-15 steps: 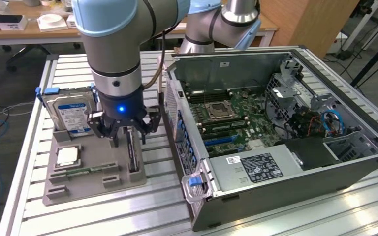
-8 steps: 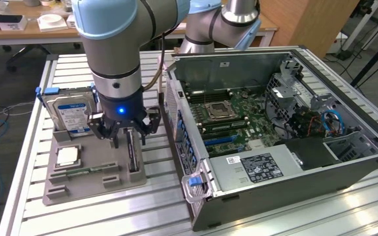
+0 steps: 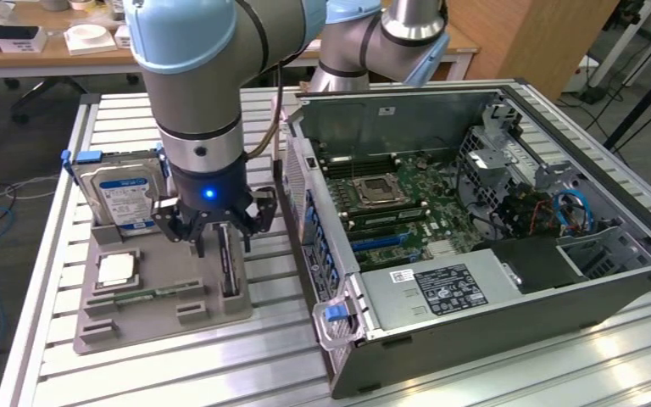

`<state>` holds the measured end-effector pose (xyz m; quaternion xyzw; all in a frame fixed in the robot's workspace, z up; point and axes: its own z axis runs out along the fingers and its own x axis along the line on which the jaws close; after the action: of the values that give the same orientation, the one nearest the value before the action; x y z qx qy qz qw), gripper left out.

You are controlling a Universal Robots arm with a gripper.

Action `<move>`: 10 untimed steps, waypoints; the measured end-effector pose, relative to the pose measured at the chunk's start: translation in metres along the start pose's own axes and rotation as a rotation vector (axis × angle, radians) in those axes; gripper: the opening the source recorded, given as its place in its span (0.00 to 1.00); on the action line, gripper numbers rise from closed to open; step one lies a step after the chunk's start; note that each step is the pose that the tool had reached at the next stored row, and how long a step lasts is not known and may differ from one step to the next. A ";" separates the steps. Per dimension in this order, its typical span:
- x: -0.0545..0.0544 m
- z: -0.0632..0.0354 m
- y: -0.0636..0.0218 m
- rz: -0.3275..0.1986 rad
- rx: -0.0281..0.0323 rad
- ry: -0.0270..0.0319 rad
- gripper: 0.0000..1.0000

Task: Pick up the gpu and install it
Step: 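Pick up the gpu and move the gpu toward the slot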

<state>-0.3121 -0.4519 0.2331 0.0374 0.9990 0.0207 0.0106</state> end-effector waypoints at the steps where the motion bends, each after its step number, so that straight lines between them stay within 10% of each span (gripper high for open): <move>1: 0.000 0.0006 0.0000 0.000 0.0000 0.0000 0.65; 10: 0.000 0.0057 -0.0003 0.000 0.0001 0.0001 0.65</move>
<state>-0.3123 -0.4519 0.2274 0.0374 0.9990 0.0207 0.0106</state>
